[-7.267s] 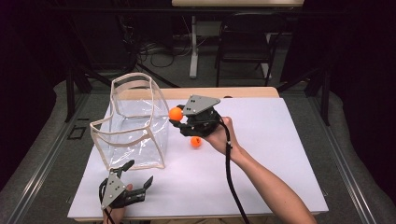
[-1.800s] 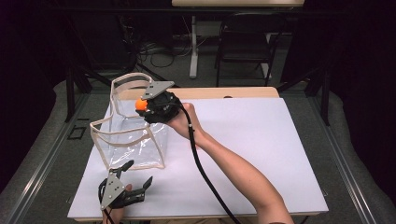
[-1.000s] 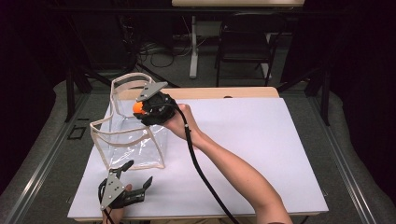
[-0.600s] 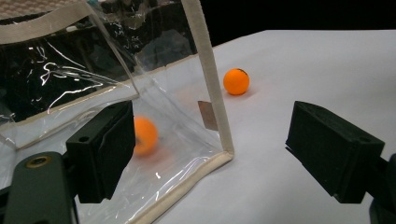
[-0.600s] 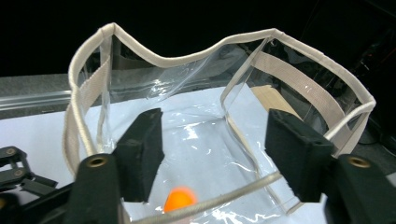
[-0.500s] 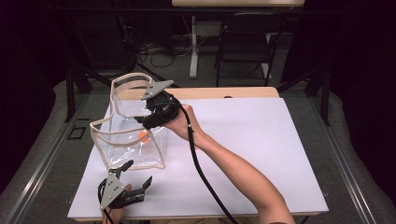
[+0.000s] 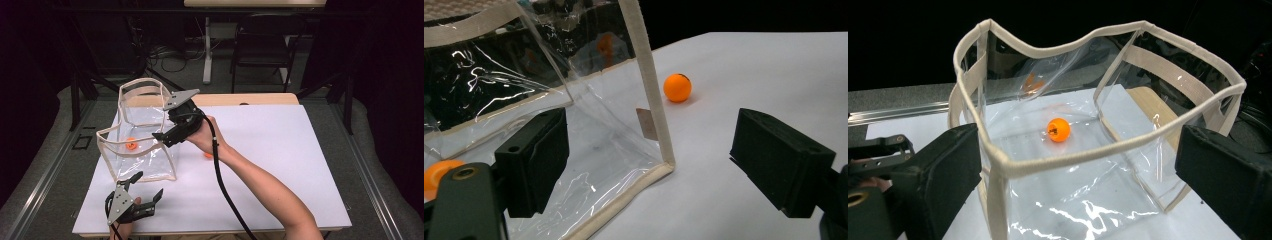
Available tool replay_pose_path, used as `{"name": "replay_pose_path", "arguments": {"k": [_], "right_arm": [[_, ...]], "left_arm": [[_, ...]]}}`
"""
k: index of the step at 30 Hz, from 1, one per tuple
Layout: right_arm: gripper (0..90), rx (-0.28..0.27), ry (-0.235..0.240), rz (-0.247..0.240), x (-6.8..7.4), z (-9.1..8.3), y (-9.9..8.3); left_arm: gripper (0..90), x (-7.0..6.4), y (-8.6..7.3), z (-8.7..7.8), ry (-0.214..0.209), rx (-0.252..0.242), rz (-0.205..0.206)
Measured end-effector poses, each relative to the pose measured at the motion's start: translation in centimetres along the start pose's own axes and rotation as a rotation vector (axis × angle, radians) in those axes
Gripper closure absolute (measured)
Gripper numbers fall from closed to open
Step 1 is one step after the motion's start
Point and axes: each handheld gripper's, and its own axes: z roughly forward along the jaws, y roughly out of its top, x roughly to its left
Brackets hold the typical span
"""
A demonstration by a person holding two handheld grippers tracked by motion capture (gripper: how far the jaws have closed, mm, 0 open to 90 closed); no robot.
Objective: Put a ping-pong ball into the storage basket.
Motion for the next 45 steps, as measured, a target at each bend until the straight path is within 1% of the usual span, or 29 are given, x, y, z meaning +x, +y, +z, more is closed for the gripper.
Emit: {"name": "replay_pose_path", "arguments": {"k": [8,28,45], "right_arm": [[0.0,0.015,0.004,0.009,0.1,-0.6,-1.4],[0.0,0.052,0.007,0.037,0.4,-1.3,-5.7],[0.0,0.071,0.000,0.067,0.5,-1.5,-8.8]], "left_arm": [[15.5,0.0,0.0,0.0,-0.001,0.002,0.001],[15.5,0.0,0.0,0.0,-0.003,0.002,0.002],[15.5,-0.1,0.0,0.0,-0.005,0.004,0.003]]}}
